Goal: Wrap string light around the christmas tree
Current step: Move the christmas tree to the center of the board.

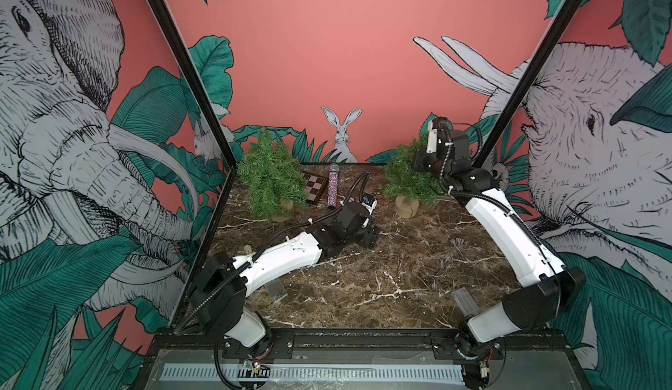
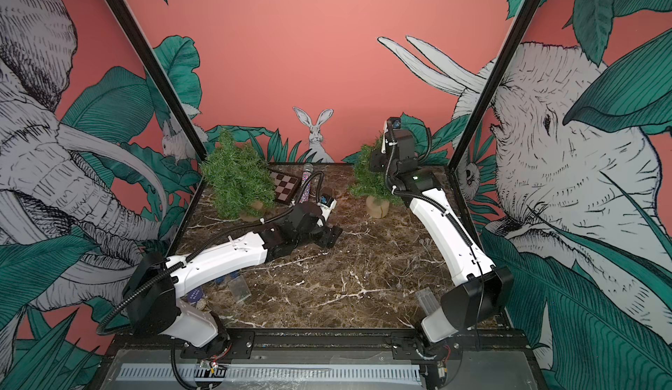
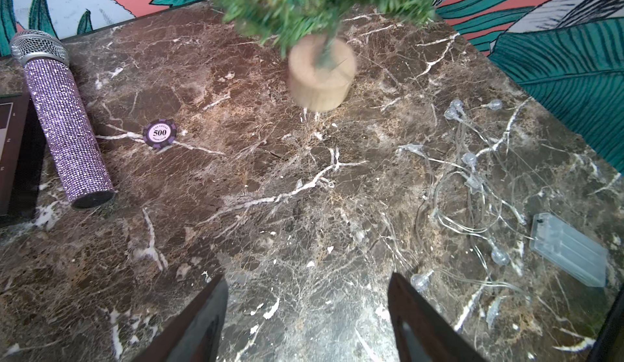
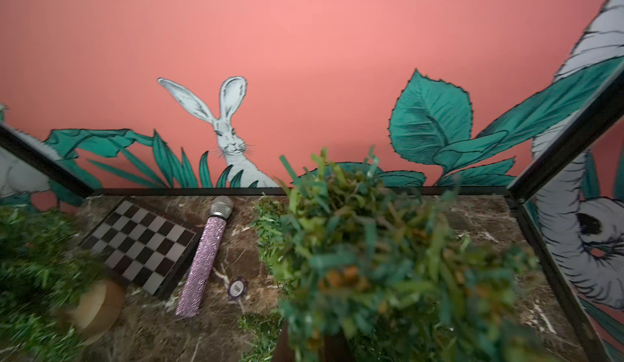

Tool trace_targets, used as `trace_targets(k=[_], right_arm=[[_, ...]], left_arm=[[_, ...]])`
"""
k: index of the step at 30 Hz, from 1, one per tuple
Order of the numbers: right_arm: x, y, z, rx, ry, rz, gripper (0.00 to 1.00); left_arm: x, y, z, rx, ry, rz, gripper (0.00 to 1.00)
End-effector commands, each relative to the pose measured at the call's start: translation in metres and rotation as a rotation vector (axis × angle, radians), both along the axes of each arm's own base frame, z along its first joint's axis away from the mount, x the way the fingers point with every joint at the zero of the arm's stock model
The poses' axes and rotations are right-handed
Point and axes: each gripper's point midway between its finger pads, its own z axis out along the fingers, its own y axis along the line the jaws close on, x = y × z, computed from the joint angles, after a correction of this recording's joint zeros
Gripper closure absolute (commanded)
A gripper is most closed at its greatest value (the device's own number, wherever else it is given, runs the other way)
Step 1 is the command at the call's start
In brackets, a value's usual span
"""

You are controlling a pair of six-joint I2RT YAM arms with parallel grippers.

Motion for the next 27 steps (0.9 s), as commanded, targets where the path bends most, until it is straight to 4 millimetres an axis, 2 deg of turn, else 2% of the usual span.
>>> trace_targets(k=[1, 7, 11, 16, 22, 24, 27], right_arm=[[-0.02, 0.026, 0.046, 0.116, -0.119, 0.079, 1.0], [-0.039, 0.064, 0.055, 0.216, -0.11, 0.199, 1.0], [-0.054, 0.085, 0.049, 0.255, -0.104, 0.281, 1.0], [-0.058, 0.089, 0.021, 0.229, -0.041, 0.306, 1.0], [-0.071, 0.091, 0.023, 0.211, -0.05, 0.361, 1.0], [-0.076, 0.092, 0.026, 0.195, -0.053, 0.388, 0.95], [-0.082, 0.095, 0.025, 0.179, -0.022, 0.419, 0.84]], left_arm=[[0.0, -0.003, 0.012, -0.056, -0.021, -0.01, 0.21], [0.003, -0.003, 0.009, -0.027, -0.047, -0.021, 0.19], [0.009, 0.006, 0.006, -0.01, -0.049, 0.003, 0.18], [0.009, 0.012, -0.002, -0.005, -0.036, 0.01, 0.18], [0.003, 0.02, -0.02, 0.018, -0.019, 0.012, 0.18], [0.001, 0.024, -0.028, 0.01, -0.015, 0.018, 0.19], [-0.001, 0.027, -0.029, -0.018, -0.017, 0.026, 0.19]])
